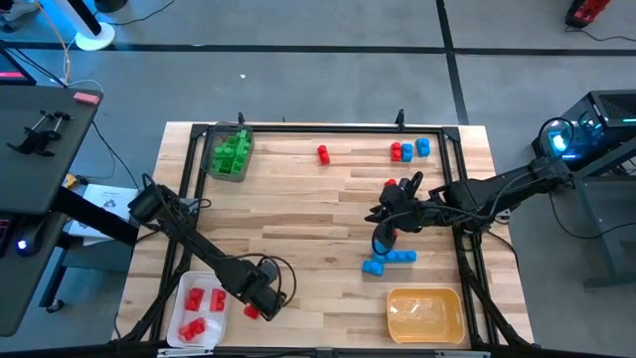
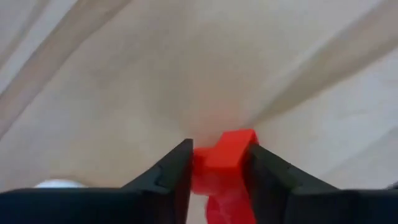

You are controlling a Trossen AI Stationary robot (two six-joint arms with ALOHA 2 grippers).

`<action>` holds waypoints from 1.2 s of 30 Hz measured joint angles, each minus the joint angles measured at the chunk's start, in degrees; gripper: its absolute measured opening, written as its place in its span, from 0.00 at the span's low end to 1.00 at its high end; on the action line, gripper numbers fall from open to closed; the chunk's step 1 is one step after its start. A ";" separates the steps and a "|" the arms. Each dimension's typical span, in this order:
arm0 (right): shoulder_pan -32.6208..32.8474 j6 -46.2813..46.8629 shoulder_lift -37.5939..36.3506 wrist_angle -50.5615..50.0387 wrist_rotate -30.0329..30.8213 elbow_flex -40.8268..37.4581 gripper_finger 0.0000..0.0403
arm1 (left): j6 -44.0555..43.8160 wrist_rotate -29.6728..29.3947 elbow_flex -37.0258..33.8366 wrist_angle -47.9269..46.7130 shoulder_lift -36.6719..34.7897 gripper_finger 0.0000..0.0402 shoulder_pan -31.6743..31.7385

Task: Sort blocks
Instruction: Put the red game piece into the white bin

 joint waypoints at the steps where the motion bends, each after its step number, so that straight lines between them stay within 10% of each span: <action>1: 0.00 0.00 0.00 0.01 -0.02 0.00 0.00 | 0.34 -0.13 0.47 -0.02 0.19 0.27 0.00; 14: 0.00 -0.02 0.00 -0.23 -0.02 0.00 0.00 | 14.42 -7.08 6.52 -4.47 0.39 0.18 6.01; 26: 0.00 0.00 0.00 -0.27 -0.02 0.00 0.00 | 31.79 -12.20 15.87 -28.95 -1.45 0.17 8.51; 36: 0.00 -1.49 0.00 -0.86 0.50 0.00 0.00 | 0.27 -10.02 16.17 -32.86 -13.03 0.17 -10.48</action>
